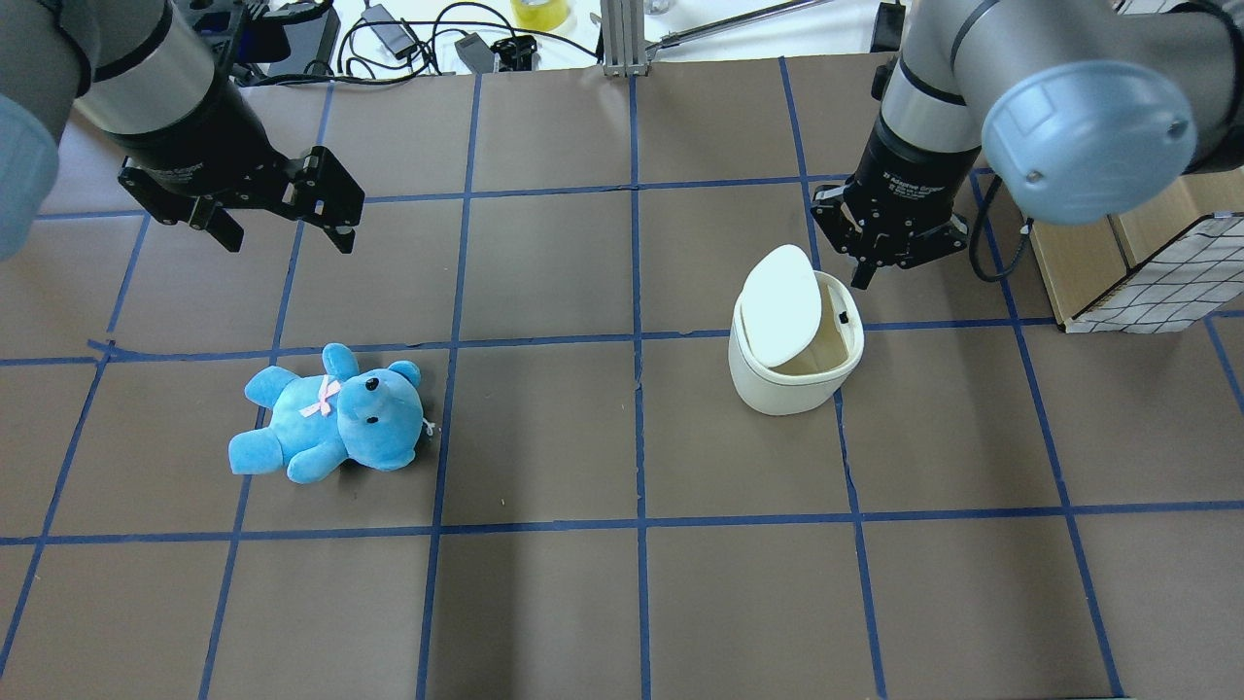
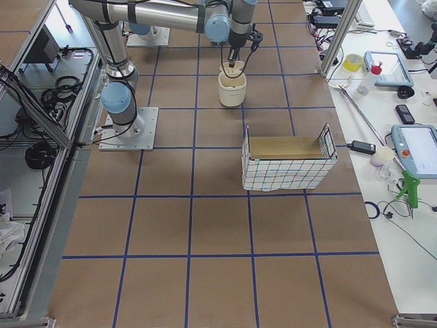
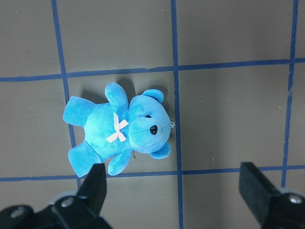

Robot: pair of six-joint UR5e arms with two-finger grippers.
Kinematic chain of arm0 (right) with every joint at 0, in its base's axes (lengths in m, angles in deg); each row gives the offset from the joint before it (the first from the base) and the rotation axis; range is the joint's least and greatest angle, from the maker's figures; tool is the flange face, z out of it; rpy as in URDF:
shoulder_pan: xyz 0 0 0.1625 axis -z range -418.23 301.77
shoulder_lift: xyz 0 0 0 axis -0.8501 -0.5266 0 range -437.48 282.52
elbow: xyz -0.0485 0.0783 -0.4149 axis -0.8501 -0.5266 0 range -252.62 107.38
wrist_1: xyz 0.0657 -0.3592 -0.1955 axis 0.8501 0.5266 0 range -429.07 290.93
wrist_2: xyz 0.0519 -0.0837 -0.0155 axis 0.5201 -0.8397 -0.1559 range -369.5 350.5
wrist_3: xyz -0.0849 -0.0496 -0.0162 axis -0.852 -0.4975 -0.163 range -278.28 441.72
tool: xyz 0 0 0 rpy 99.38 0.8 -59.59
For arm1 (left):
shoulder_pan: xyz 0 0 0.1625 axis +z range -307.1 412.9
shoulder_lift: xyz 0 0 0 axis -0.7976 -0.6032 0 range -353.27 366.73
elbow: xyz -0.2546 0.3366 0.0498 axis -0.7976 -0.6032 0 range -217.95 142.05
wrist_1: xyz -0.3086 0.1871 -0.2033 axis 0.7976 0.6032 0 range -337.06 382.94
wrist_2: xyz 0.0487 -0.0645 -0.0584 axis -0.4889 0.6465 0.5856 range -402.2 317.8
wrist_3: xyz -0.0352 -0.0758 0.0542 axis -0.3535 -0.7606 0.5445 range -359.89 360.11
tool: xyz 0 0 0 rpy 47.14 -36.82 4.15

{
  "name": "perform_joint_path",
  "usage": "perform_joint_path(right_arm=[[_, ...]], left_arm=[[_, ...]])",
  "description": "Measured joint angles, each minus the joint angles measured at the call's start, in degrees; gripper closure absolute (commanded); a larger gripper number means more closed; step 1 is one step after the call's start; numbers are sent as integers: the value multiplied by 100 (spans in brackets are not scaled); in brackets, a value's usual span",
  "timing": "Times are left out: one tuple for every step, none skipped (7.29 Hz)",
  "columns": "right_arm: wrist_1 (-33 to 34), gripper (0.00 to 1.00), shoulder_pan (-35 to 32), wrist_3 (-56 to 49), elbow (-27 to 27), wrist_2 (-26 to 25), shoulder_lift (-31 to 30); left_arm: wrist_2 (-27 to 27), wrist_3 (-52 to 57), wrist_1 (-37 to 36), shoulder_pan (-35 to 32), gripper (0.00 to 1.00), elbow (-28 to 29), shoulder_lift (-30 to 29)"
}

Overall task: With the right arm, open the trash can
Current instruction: 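Lift the right gripper up and away from the opened trash can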

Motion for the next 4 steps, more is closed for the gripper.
perform_joint_path(right_arm=[[-135,0,0,-18,-181,7,-10],[-205,0,0,-42,-281,20,-36],[-258,0,0,-52,-323,32,-85],[-287,0,1,-74,-361,33,-130]], left_arm=[[0,-1,0,0,0,0,0],[0,0,0,0,0,0,0],[0,1,0,0,0,0,0],[0,0,0,0,0,0,0]])
